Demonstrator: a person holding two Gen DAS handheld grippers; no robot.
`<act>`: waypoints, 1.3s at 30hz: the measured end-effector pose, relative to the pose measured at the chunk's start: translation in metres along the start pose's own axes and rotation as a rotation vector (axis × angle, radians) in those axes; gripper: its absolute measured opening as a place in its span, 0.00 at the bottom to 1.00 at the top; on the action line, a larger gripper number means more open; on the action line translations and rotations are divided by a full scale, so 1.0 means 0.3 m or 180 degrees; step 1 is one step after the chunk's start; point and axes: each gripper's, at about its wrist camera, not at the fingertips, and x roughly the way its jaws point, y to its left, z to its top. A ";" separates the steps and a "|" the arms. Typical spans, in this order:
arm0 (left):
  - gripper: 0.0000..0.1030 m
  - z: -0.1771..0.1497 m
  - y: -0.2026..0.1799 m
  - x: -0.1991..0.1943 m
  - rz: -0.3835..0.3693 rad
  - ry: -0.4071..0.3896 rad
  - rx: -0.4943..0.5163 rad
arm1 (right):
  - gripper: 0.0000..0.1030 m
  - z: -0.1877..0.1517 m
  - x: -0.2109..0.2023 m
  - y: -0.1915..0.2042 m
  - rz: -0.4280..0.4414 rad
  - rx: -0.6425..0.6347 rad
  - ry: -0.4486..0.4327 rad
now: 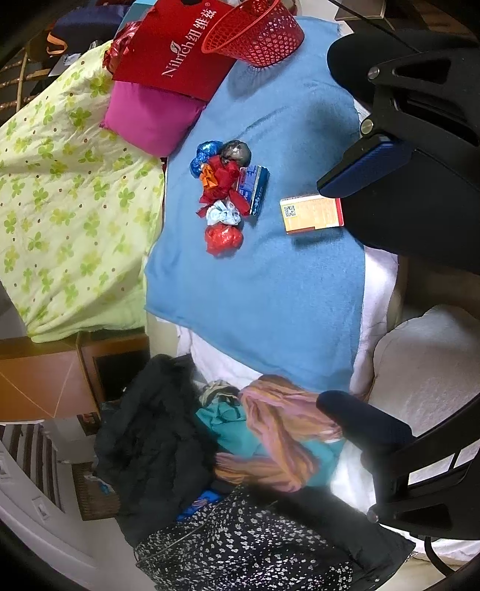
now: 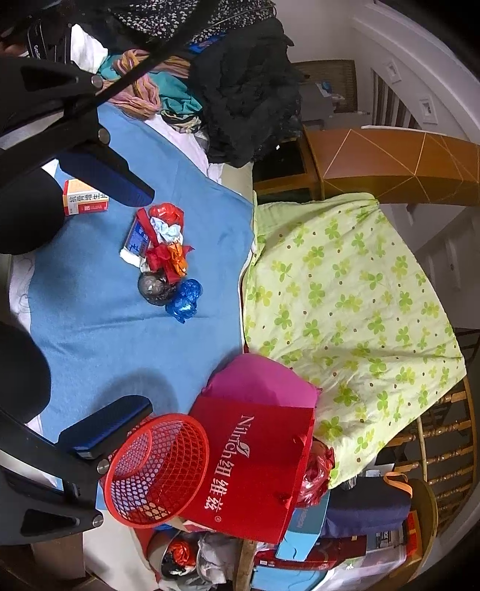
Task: Collect trash
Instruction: 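Grasp the orange-and-white medicine box with the left gripper and lift it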
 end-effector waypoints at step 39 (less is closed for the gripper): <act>0.78 0.008 -0.217 0.700 -0.1159 0.1476 -0.0228 | 0.71 -0.092 1.183 -0.117 0.0931 0.0942 0.1579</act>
